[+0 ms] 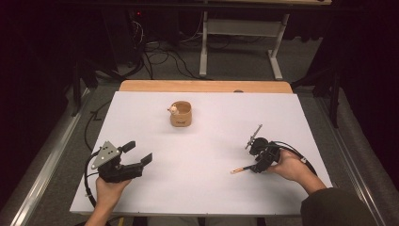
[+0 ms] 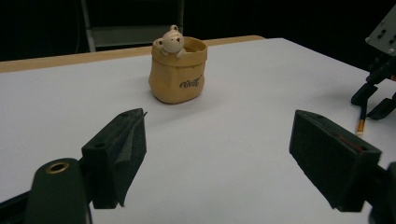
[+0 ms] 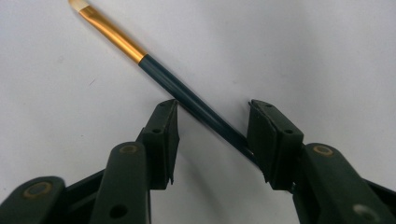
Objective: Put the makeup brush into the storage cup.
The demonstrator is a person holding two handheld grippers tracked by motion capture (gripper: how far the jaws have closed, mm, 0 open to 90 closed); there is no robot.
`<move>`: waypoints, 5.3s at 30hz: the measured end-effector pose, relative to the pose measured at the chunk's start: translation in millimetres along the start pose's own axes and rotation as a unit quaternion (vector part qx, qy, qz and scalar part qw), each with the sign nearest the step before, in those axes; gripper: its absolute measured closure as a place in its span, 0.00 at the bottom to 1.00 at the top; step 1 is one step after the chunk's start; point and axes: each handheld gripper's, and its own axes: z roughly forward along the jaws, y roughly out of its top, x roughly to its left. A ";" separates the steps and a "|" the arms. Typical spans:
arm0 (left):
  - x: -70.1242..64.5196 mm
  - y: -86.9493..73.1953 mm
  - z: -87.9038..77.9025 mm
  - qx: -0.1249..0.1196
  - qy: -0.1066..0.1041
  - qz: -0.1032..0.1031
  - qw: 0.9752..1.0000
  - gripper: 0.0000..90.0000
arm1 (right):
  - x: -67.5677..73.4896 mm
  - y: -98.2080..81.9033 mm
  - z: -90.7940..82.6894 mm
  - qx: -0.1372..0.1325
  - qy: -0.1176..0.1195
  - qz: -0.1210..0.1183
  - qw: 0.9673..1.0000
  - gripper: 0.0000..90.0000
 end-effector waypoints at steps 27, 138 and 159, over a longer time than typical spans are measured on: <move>0.7 -0.2 -0.3 0.000 0.004 -0.001 1.000 0.22 | 3.4 -5.1 -1.5 0.001 -0.008 0.010 1.000 0.95; -40.7 33.0 27.2 0.046 -0.114 0.040 0.992 0.28 | 69.3 -14.1 -25.9 -0.404 0.065 0.077 0.909 0.95; -67.7 52.0 57.6 0.051 -0.170 0.036 0.983 0.28 | 77.8 1.5 -26.6 -0.411 0.065 0.056 0.908 0.95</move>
